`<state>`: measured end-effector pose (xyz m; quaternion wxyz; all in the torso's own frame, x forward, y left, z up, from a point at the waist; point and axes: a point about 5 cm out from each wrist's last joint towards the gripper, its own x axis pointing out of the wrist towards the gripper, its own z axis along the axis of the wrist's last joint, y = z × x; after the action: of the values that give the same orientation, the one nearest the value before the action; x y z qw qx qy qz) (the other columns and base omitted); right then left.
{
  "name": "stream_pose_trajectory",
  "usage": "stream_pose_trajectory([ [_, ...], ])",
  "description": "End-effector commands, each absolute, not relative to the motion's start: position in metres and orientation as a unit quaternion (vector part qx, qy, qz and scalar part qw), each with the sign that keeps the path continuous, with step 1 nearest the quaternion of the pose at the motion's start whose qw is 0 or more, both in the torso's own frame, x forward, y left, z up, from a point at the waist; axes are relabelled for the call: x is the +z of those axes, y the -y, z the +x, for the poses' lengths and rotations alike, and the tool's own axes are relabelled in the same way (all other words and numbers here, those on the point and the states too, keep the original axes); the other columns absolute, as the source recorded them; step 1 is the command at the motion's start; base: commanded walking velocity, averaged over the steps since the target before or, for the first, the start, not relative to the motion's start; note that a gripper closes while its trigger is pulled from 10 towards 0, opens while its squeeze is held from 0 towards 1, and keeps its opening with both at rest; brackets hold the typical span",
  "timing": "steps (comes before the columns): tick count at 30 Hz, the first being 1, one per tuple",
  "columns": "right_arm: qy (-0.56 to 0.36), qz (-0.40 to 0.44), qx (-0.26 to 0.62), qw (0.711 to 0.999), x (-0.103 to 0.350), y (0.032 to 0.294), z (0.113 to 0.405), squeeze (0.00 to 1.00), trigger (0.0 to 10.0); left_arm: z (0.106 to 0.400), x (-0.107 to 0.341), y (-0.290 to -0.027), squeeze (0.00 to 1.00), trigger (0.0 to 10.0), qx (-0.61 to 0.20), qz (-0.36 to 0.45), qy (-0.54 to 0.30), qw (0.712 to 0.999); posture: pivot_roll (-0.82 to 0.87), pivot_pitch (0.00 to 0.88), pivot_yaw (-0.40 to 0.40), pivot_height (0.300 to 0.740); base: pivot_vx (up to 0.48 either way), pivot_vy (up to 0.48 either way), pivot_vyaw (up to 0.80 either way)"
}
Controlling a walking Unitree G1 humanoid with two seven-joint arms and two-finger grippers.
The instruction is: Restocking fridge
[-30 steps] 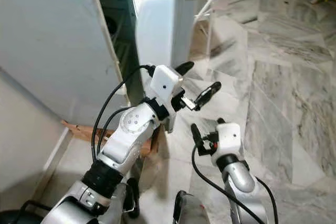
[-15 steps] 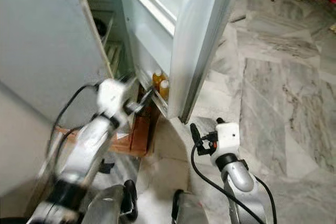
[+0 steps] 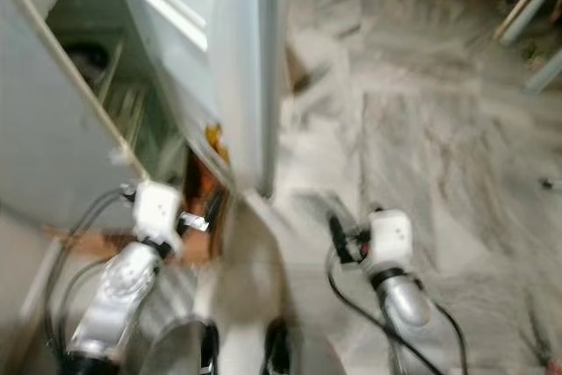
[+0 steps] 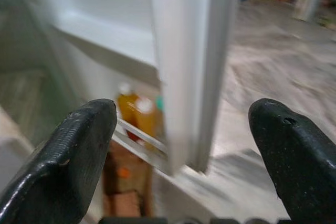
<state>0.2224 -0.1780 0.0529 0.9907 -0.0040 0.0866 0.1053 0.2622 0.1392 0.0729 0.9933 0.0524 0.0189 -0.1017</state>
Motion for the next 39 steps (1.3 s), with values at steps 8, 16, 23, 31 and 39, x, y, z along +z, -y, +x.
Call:
stream_pose_trajectory([
  [8, -0.084, -0.011, 0.094, 0.992, 0.054, 0.186, 0.222, 0.0, 10.0, 0.287, 0.074, -0.15, 0.0, 10.0, -0.004, 0.059, -0.036, 0.998, 0.04, 0.153, -0.019, 0.74, 0.289, 0.138, 0.0],
  [16, -0.082, -0.021, 0.097, 0.992, 0.055, 0.185, 0.221, 0.0, 10.0, 0.282, 0.07, -0.152, 0.0, 10.0, 0.009, 0.059, -0.038, 0.997, 0.05, 0.153, -0.019, 0.74, 0.0, 0.0, 0.15],
  [23, -0.079, -0.023, 0.107, 0.991, 0.056, 0.183, 0.222, 0.0, 10.0, 0.278, 0.071, -0.159, 0.0, 10.0, 0.045, 0.056, -0.033, 0.997, 0.05, 0.15, -0.027, 0.74, 0.0, 0.0, 0.75],
  [31, -0.078, -0.017, 0.105, 0.991, 0.056, 0.184, 0.222, 0.0, 10.0, 0.278, 0.071, -0.158, 0.0, 10.0, 0.042, 0.052, -0.03, 0.997, 0.05, 0.15, -0.025, 0.74, 0.0, 0.0, 0.43],
  [39, -0.074, -0.026, 0.103, 0.992, 0.059, 0.186, 0.224, 0.0, 10.0, 0.268, 0.072, -0.16, 0.0, 10.0, 0.015, 0.049, -0.028, 0.998, 0.05, 0.148, -0.017, 0.74, 0.0, 0.0, 0.0],
])
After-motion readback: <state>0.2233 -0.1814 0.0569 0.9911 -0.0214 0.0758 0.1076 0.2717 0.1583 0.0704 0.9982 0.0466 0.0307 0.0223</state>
